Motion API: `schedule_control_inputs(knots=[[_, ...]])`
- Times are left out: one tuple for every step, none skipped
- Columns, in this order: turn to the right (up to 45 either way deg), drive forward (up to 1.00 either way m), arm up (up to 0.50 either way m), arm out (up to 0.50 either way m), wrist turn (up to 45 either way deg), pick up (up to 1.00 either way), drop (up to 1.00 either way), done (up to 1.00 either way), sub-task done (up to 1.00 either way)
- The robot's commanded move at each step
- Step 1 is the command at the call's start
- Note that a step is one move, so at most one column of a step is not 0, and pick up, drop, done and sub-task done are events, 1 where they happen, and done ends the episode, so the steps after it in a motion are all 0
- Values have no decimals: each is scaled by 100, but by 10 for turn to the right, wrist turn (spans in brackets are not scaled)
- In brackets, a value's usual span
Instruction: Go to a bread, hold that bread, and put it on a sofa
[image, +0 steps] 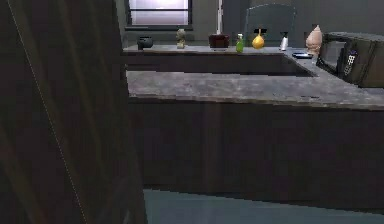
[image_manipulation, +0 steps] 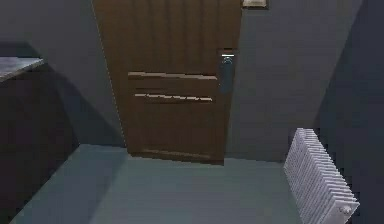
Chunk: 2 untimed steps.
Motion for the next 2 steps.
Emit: schedule_control_inputs(knots=[[0, 90, 0, 0, 0, 0, 0, 0, 0], [-390, 0, 0, 0, 0, 0, 0, 0, 0]])
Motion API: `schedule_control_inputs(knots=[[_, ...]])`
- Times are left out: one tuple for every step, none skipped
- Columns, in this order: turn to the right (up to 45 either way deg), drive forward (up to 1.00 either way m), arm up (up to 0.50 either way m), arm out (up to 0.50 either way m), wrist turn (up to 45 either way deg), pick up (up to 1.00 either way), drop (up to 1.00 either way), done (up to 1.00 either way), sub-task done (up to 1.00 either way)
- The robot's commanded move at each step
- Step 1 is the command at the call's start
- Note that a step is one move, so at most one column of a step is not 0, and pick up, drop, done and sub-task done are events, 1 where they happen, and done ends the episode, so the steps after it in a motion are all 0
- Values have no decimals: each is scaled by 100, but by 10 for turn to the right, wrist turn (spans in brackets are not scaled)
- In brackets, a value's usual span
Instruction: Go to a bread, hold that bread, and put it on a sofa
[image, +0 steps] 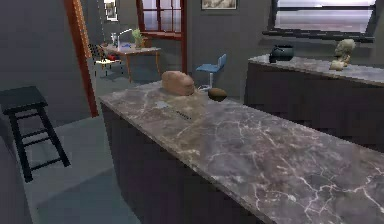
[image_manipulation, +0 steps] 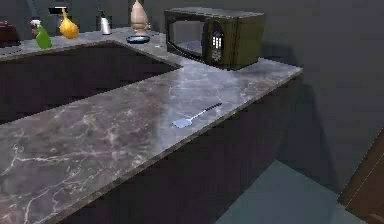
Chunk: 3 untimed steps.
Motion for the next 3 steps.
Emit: schedule_control_inputs(knots=[[0, 20, 0, 0, 0, 0, 0, 0, 0], [-390, 0, 0, 0, 0, 0, 0, 0, 0], [0, 100, 0, 0, 0, 0, 0, 0, 0]])
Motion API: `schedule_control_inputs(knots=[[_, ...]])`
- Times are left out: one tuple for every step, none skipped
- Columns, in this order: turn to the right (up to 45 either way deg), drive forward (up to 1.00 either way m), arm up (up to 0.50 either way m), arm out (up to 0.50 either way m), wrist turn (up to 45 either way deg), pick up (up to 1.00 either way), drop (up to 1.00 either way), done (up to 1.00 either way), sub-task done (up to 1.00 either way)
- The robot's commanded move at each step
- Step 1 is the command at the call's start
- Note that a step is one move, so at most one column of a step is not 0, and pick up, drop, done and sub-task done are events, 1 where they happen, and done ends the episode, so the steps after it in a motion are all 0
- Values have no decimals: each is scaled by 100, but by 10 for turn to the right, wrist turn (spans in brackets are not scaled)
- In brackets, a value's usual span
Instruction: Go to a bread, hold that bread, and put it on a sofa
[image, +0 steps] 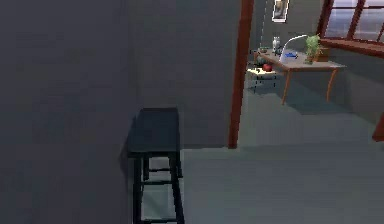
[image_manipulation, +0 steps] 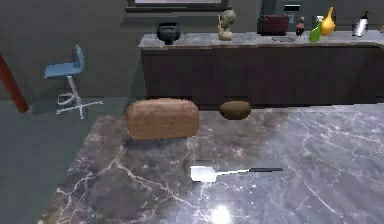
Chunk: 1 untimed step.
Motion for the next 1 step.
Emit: schedule_control_inputs(knots=[[-60, 0, 0, 0, 0, 0, 0, 0, 0]])
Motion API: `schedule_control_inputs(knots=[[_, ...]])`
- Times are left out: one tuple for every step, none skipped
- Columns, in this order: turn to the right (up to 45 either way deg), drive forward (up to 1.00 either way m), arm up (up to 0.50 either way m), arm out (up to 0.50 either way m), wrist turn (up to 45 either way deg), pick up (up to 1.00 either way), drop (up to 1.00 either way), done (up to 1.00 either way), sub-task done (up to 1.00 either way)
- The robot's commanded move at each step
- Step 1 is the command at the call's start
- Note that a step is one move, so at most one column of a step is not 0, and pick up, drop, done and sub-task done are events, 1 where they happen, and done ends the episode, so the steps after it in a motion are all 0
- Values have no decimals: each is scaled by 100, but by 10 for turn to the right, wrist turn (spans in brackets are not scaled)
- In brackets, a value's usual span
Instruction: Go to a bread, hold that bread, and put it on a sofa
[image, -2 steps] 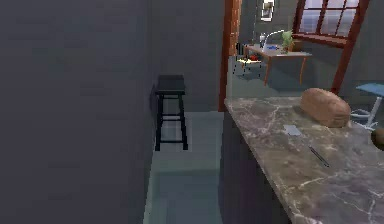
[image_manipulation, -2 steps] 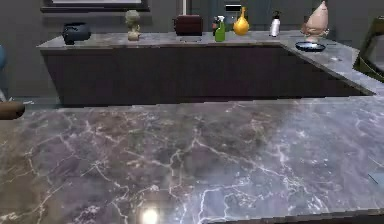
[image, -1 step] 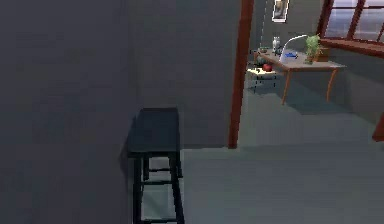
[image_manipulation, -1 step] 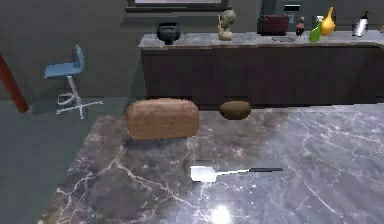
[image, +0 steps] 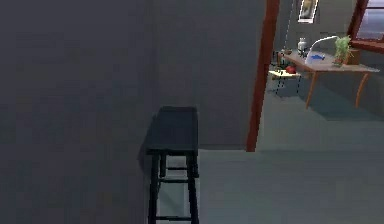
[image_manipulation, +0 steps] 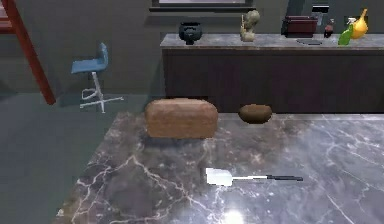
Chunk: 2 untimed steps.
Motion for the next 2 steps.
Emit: schedule_control_inputs(knots=[[0, 40, 0, 0, 0, 0, 0, 0, 0], [90, 0, 0, 0, 0, 0, 0, 0, 0]])
